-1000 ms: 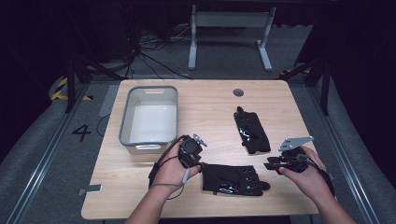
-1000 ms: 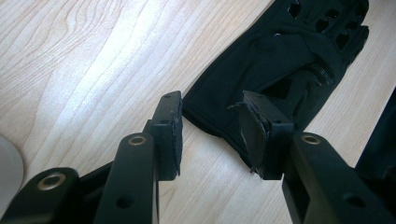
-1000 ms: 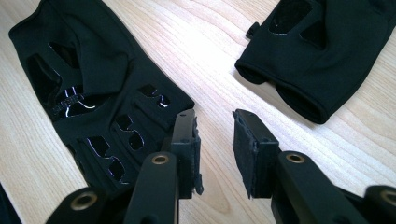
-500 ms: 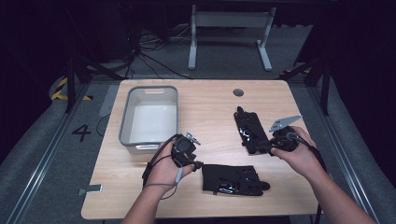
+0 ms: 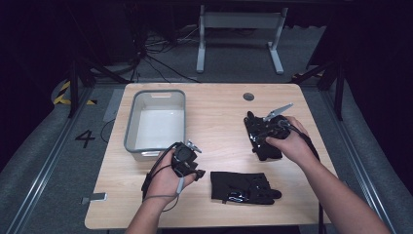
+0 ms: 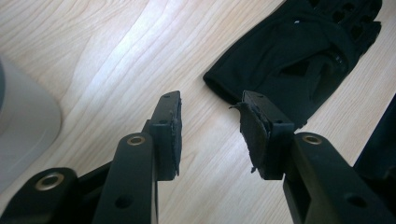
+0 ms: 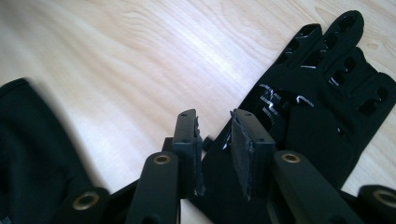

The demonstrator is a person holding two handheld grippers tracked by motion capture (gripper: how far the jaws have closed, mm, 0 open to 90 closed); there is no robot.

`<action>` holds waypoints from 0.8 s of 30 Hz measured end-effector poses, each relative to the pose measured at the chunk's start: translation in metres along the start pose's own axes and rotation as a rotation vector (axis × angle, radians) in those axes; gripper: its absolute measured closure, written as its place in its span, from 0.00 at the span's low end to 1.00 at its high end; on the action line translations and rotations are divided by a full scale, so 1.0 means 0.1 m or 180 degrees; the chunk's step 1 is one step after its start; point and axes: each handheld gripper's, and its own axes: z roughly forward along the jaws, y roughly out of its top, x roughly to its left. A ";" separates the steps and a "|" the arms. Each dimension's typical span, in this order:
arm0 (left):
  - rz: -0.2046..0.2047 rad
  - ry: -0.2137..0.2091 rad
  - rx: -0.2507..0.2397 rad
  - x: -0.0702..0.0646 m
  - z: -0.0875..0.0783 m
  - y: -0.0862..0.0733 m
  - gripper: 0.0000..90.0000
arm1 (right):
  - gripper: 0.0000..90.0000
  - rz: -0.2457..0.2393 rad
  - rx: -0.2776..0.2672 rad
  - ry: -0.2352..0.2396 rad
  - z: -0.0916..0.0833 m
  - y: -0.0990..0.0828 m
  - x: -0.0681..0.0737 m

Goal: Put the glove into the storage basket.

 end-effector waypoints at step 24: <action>-0.0021 -0.0011 0.0037 0.03 0.01 -0.04 0.65 | 0.80 0.0020 0.0391 -0.0377 0.64 0.14 -0.14</action>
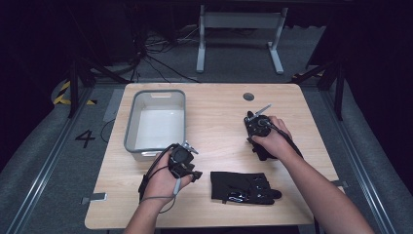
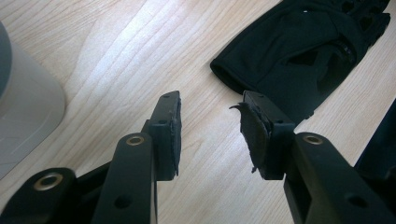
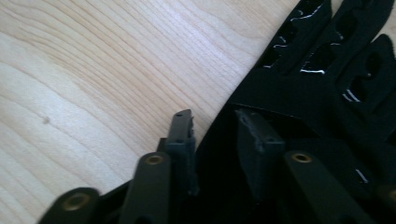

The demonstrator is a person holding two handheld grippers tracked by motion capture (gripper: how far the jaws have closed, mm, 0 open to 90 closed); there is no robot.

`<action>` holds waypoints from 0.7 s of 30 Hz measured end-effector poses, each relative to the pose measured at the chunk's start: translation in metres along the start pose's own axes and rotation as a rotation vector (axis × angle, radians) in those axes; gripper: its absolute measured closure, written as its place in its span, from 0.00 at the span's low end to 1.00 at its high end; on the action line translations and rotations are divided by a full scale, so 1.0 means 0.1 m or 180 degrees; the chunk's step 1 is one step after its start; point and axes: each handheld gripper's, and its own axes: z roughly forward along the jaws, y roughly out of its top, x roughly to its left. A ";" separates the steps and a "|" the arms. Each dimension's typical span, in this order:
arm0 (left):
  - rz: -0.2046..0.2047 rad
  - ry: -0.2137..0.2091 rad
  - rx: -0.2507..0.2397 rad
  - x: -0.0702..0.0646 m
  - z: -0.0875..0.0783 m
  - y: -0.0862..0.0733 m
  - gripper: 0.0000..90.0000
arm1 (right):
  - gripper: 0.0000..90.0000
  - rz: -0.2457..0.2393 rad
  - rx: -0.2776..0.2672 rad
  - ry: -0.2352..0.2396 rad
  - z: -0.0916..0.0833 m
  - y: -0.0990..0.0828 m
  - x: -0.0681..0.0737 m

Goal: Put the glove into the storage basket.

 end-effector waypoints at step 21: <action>-0.0003 -0.0032 0.0000 0.01 0.01 0.01 0.66 | 0.97 0.0031 -0.0238 0.0056 -0.29 -0.07 -0.05</action>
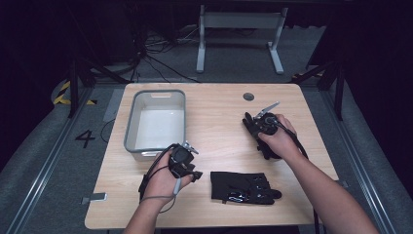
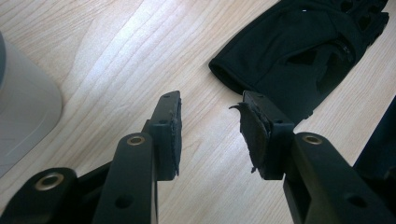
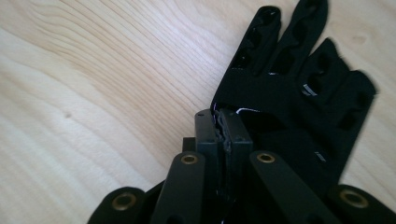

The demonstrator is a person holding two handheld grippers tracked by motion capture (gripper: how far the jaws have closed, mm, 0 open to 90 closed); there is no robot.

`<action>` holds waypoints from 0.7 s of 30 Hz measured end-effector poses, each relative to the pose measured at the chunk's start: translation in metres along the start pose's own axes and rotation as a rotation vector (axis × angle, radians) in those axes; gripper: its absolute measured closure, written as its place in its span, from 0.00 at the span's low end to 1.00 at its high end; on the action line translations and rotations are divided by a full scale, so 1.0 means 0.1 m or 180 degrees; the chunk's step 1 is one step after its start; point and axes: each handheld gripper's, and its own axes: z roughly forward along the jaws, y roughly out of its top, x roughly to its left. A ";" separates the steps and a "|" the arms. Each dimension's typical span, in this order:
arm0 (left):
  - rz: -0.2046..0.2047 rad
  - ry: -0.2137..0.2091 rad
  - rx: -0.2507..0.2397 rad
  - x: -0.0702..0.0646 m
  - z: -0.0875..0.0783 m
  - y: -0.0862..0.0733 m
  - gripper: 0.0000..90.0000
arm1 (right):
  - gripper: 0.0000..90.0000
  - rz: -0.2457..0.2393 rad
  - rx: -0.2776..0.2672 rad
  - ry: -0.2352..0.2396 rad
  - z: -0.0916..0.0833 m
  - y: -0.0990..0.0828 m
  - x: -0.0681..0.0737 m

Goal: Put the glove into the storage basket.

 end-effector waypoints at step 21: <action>0.0083 -0.0064 0.0077 -0.05 0.10 0.10 0.66 | 0.97 0.0142 -0.0626 0.0948 -0.81 -0.44 0.34</action>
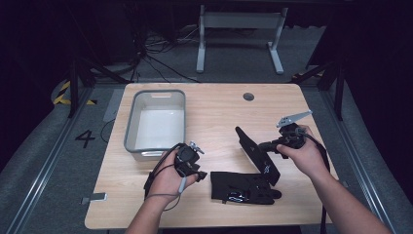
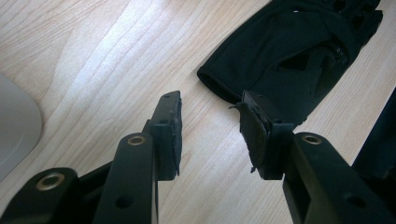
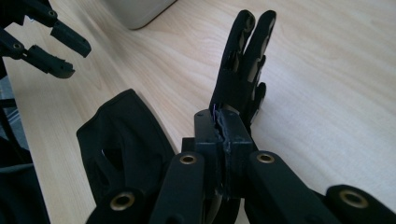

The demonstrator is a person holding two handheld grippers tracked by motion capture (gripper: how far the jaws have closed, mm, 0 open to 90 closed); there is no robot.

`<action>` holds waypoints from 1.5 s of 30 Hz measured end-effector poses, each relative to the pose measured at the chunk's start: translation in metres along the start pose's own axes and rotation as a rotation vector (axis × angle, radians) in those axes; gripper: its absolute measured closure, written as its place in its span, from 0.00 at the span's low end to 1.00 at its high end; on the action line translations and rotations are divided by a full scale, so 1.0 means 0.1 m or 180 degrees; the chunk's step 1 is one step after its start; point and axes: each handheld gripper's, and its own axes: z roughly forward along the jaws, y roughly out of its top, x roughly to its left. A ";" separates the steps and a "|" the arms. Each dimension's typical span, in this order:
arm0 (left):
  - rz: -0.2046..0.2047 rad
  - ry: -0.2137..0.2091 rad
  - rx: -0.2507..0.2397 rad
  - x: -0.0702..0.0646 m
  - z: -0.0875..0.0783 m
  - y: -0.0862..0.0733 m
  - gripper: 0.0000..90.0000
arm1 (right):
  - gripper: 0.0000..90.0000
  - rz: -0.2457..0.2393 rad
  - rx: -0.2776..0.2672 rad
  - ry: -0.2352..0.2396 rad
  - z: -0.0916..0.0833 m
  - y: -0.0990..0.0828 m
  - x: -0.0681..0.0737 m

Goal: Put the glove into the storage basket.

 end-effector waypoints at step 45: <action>0.0195 -0.0119 0.0013 -0.26 0.15 0.19 0.69 | 0.77 -0.0129 0.0276 -0.0784 -0.23 -0.26 -0.38</action>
